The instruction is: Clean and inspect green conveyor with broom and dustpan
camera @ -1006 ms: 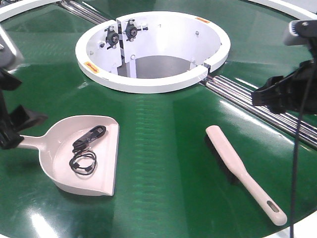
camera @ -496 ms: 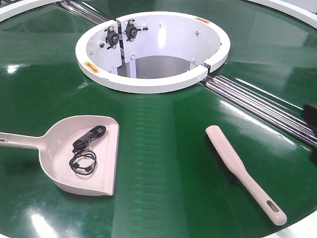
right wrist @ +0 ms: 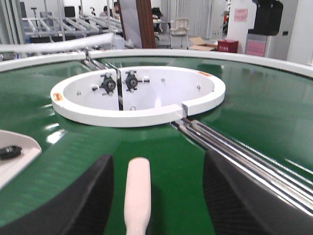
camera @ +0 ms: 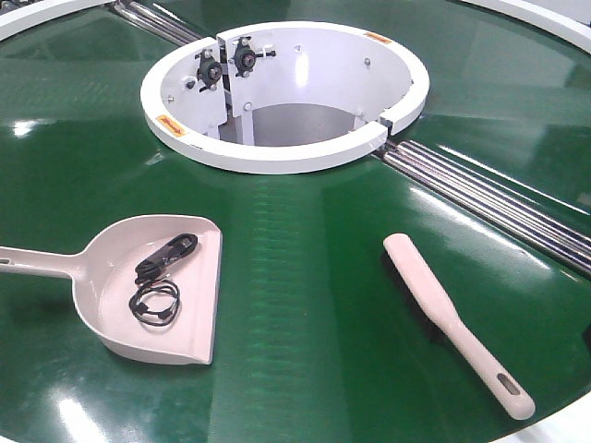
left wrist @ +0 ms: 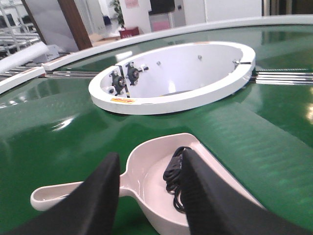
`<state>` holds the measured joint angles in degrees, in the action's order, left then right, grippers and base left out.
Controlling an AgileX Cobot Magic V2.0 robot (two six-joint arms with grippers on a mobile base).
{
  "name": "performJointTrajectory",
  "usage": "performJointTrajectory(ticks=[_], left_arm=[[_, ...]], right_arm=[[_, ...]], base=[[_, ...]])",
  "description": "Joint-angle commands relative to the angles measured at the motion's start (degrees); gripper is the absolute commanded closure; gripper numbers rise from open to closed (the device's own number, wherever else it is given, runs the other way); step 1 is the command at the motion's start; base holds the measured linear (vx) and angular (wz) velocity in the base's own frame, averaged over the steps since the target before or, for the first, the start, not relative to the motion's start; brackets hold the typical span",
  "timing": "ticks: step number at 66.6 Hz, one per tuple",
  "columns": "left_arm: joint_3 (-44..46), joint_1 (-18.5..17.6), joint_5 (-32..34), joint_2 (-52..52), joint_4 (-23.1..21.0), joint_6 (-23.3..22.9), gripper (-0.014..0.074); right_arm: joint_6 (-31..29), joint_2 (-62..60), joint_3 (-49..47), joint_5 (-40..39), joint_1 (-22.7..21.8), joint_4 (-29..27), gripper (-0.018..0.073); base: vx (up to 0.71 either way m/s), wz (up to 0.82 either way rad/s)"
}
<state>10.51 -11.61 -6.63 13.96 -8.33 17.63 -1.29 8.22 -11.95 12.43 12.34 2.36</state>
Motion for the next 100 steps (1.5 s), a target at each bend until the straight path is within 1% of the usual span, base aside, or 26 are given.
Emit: performJointTrajectory(ticks=[1, 4, 7, 9, 18, 19, 28, 77, 84, 87, 90, 94, 100], left_arm=[[-0.44, -0.21, 8.01, 0.50, -1.03, -1.04, 0.0340], [-0.63, -0.21, 7.39, 0.52, -1.34, -1.34, 0.0358], [-0.57, -0.21, 6.63, 0.57, -1.40, -2.06, 0.0393], [-0.57, -0.21, 6.23, 0.57, -1.40, -2.27, 0.0418], [-0.57, -0.21, 5.99, 0.57, -1.26, -2.38, 0.0607], [-0.57, -0.21, 6.07, 0.57, -1.26, -2.38, 0.0605], [-0.57, -0.21, 7.20, 0.57, -1.26, -2.38, 0.0603], [-1.10, -0.21, 7.09, 0.42, -1.26, -2.38, 0.0603], [-2.03, 0.02, 6.63, -2.14, 0.34, -2.53, 0.0603], [-2.88, 0.44, 7.37, -3.94, 0.95, -3.51, 0.0603], [-4.23, 0.91, 8.55, -5.66, 2.27, -5.63, 0.0603], [-6.82, 1.58, 10.10, -7.90, 4.21, -9.96, 0.0603], [-11.42, 2.22, 10.98, -11.05, 5.87, -16.12, 0.0603]], right_arm=[[-1.61, 0.56, 0.65, -8.12, -0.25, 0.65, 0.0160], [-1.69, 0.56, 0.91, -8.88, -0.25, 0.65, 0.0176], [-1.69, 0.56, 0.91, -8.88, -0.25, 0.55, 0.0214], [-1.69, 0.56, 0.91, -8.75, -0.25, 0.40, 0.0255], [-1.64, 0.56, 0.91, -8.50, -0.25, 0.32, 0.0540], [-1.71, 0.56, 0.91, -8.50, -0.25, 0.38, 0.0578], [-1.65, 0.56, 0.91, -8.62, -0.25, 0.31, 0.0569], [-1.65, 0.56, 0.91, -8.62, -0.25, 0.31, 0.0568], [-1.65, 0.56, 0.91, -8.62, -0.25, 0.31, 0.0568], [-1.65, 0.56, 0.91, -8.62, -0.25, 0.31, 0.0568], [-1.65, 0.56, 0.91, -8.62, -0.25, 0.31, 0.0568], [-1.65, 0.56, 0.91, -8.62, -0.25, 0.31, 0.0568], [-1.65, 0.56, 0.91, -8.62, -0.25, 0.31, 0.0568]], base=[[0.00, 0.00], [0.00, 0.00], [0.00, 0.00], [0.00, 0.00], [0.00, 0.00], [0.00, 0.00], [0.00, 0.00], [0.00, 0.00], [0.00, 0.00], [0.00, 0.00], [0.00, 0.00], [0.00, 0.00], [0.00, 0.00]])
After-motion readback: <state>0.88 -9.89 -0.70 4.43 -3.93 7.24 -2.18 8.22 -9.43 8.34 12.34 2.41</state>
